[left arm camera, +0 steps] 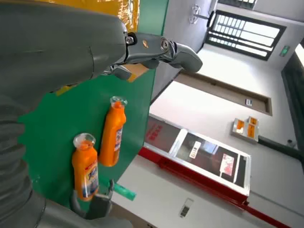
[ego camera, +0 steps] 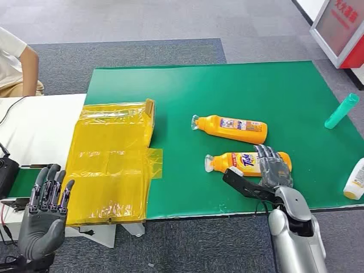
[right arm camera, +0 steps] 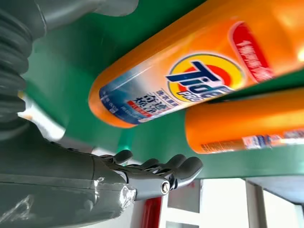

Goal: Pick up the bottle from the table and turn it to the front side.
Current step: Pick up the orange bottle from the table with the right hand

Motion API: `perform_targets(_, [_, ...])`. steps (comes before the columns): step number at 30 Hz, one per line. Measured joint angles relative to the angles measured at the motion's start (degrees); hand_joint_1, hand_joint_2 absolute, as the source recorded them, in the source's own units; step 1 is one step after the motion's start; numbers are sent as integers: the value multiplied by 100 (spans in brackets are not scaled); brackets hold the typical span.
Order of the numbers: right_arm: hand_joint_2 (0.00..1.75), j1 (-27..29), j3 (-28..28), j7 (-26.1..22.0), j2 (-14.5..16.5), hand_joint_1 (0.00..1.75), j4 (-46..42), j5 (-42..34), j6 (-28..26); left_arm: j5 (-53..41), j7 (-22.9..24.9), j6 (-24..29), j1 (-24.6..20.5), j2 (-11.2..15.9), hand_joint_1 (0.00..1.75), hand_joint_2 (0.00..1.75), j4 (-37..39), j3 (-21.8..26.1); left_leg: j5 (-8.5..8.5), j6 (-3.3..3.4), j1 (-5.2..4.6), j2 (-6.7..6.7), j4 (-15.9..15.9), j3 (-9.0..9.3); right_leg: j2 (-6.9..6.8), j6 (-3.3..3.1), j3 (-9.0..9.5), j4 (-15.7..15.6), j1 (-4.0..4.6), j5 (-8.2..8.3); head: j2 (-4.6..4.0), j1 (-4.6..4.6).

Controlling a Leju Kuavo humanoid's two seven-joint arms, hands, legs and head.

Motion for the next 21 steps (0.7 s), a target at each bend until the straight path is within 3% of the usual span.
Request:
perform_targets(3, [175,-200,103,-13,-150,0,347,48,183,-3,-95,11,13,104,0,175,0,-135,0,1,0,0,0,-1,0,1,1,0,-1,1,0,0])
perform_targets(8, [175,-933,228,-139,-438,0,1527,-493,714,-16,-326,190,8,442,0,175,3,-439,1,1,0,0,0,7,1,3,4,0,0,3,0,-1])
perform_targets(14, [175,-1771,399,-86,-671,0,2785,-737,766,-59,-412,226,11,696,0,175,9,-604,4,5,0,0,1,27,-4,3,27,-1,0,2,0,0])
perform_targets(21, [175,-2155,568,-21,-791,0,3557,-699,772,-78,-396,250,41,850,0,175,31,-794,3,4,0,-2,1,34,0,5,30,-1,-1,6,0,0])
